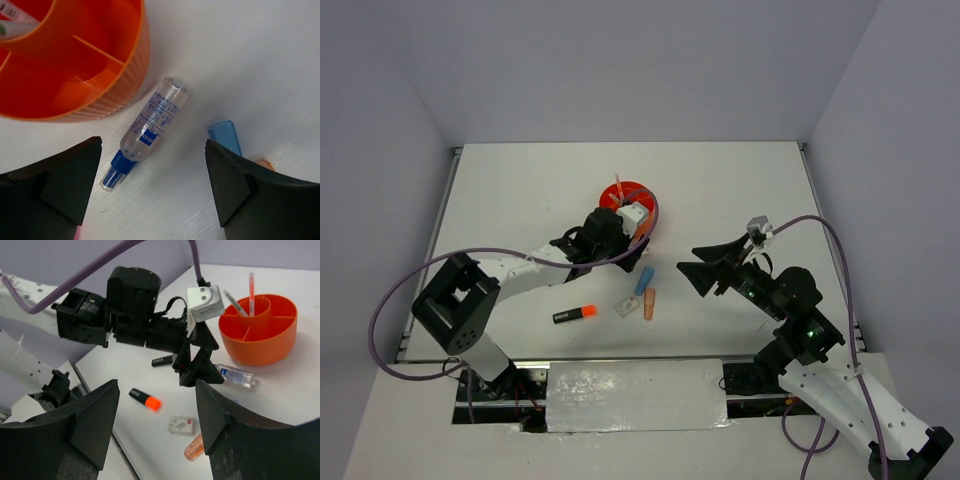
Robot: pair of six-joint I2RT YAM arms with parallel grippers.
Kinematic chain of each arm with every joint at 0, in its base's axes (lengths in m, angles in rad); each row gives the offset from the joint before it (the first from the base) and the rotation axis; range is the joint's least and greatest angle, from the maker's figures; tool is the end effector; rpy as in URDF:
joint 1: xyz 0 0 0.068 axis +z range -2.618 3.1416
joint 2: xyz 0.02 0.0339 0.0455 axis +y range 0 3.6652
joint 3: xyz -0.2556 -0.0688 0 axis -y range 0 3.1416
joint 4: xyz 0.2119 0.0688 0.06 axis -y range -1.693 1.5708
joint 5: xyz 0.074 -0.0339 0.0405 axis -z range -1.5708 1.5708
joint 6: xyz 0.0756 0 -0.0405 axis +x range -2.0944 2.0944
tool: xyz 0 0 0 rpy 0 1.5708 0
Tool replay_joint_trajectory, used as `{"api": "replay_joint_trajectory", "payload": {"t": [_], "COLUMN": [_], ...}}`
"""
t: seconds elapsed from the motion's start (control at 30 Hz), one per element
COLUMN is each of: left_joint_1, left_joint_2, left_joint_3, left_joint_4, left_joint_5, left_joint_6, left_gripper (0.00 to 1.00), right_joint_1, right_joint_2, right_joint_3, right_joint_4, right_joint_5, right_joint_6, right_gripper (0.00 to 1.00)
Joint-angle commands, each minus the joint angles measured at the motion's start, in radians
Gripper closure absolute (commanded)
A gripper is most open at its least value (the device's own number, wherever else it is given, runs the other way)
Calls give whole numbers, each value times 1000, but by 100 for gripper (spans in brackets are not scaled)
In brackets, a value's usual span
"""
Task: Sort the stationery into containers
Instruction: Pick up the stationery from the center of the board.
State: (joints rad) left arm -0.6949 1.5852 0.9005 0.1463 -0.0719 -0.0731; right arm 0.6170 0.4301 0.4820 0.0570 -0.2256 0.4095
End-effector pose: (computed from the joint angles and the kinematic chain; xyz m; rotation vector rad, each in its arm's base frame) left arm 0.2754 -0.2225 0.2049 0.6104 2.0419 -0.3820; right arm 0.1068 0.0965 0.3070 -0.3514 1.5047 0.9908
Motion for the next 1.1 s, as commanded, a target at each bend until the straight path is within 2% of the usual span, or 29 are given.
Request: {"api": "replay_joint_trajectory", "payload": {"t": [0.0,0.23,0.47,0.73,0.77,0.87,0.9,0.97,1.0,1.07], "left_joint_1": [17,35,55,57,57,57,57,57,57,55], "left_joint_2": [44,114,179,199,196,165,142,119,99,70], "left_joint_3": [54,58,48,3,-6,-51,-75,-89,-97,-103], "left_joint_4": [23,22,38,56,74,96,110,111,105,99], "left_joint_5": [61,93,118,120,116,96,92,77,77,83], "left_joint_6": [102,93,82,0,-8,-33,-34,-43,-45,-44], "left_gripper": [4,9,22,30,36,42,51,61,75,86], "right_joint_1": [0,-2,0,0,1,-2,-2,-2,0,0], "right_joint_2": [-27,-33,-4,-7,-10,-16,-16,-16,-16,-19], "right_joint_3": [30,50,50,49,49,50,50,52,50,47], "right_joint_4": [-89,-92,-66,-60,-62,-60,-65,-69,-71,-68], "right_joint_5": [-31,-55,-72,-77,-75,-75,-72,-67,-69,-67], "right_joint_6": [-17,-29,-25,-15,-14,-15,-17,-18,-18,-17], "right_gripper": [30,30,30,30,30,30,30,30,30,30]}}
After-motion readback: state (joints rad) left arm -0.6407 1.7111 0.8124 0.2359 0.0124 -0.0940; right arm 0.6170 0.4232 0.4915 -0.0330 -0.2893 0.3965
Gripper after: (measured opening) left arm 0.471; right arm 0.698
